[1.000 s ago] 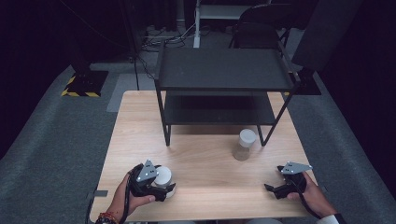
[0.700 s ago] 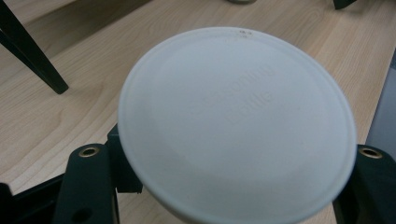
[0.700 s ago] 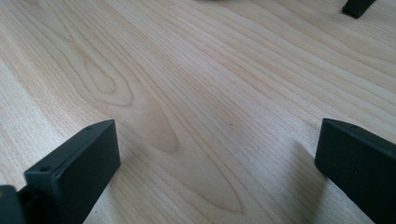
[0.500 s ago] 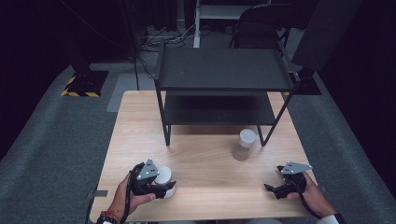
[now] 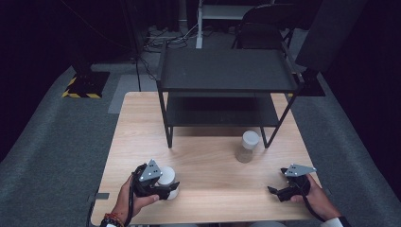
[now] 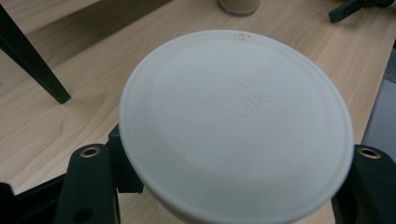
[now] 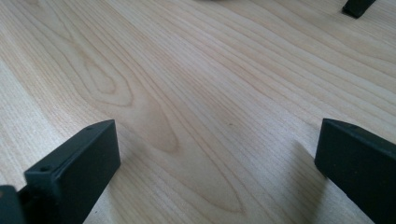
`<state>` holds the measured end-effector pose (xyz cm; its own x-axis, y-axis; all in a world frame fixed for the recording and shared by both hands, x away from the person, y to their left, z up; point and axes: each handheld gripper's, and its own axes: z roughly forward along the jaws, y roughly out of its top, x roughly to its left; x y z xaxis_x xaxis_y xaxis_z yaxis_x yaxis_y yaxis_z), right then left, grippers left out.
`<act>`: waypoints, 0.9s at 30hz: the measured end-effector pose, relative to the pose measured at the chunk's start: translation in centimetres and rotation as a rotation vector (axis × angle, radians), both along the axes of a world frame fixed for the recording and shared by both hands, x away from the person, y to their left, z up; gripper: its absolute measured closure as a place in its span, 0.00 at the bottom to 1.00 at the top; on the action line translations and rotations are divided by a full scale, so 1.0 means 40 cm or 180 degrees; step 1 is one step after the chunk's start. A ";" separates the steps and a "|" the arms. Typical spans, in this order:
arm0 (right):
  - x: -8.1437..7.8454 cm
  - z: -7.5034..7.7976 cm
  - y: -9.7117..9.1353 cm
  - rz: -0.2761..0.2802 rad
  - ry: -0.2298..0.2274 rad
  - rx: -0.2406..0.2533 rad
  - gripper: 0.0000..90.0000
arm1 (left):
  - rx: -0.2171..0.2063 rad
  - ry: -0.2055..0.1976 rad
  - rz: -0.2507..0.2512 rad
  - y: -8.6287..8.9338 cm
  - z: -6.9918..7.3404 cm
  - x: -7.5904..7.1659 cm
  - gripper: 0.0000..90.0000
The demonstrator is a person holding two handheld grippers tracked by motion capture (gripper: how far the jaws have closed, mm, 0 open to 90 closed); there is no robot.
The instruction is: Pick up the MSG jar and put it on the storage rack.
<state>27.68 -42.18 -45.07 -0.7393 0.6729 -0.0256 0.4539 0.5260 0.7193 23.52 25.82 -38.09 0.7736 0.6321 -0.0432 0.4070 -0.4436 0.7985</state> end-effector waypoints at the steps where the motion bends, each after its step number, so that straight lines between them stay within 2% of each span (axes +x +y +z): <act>1: 0.000 0.000 0.000 0.0000 0.0000 -0.0001 0.00 | -0.0008 -0.0003 0.0000 0.000 0.006 0.001 0.38; 14: 0.000 0.000 0.000 0.0000 0.0001 0.0000 0.00 | -0.0069 -0.0087 -0.0003 -0.013 0.075 0.031 0.38; 17: 0.000 0.000 0.000 0.0000 0.0000 0.0000 0.00 | -0.0135 -0.0076 -0.0041 -0.009 0.086 0.046 0.38; 18: 0.000 0.000 0.000 0.0000 0.0001 0.0000 0.00 | -0.0206 -0.0024 -0.0075 -0.003 0.094 0.065 0.38; 19: 0.000 0.000 0.000 0.0000 0.0000 0.0000 0.00 | -0.0221 -0.0018 -0.0076 -0.004 0.100 0.071 0.38; 27: 0.000 0.000 0.000 0.0000 0.0000 0.0000 0.00 | -0.0169 -0.0110 -0.0110 -0.033 0.161 0.104 0.38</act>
<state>27.68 -42.18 -45.07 -0.7393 0.6729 -0.0256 0.4539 0.5261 0.7192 27.70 24.50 -31.67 0.7966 0.6026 -0.0490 0.3641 -0.4134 0.8346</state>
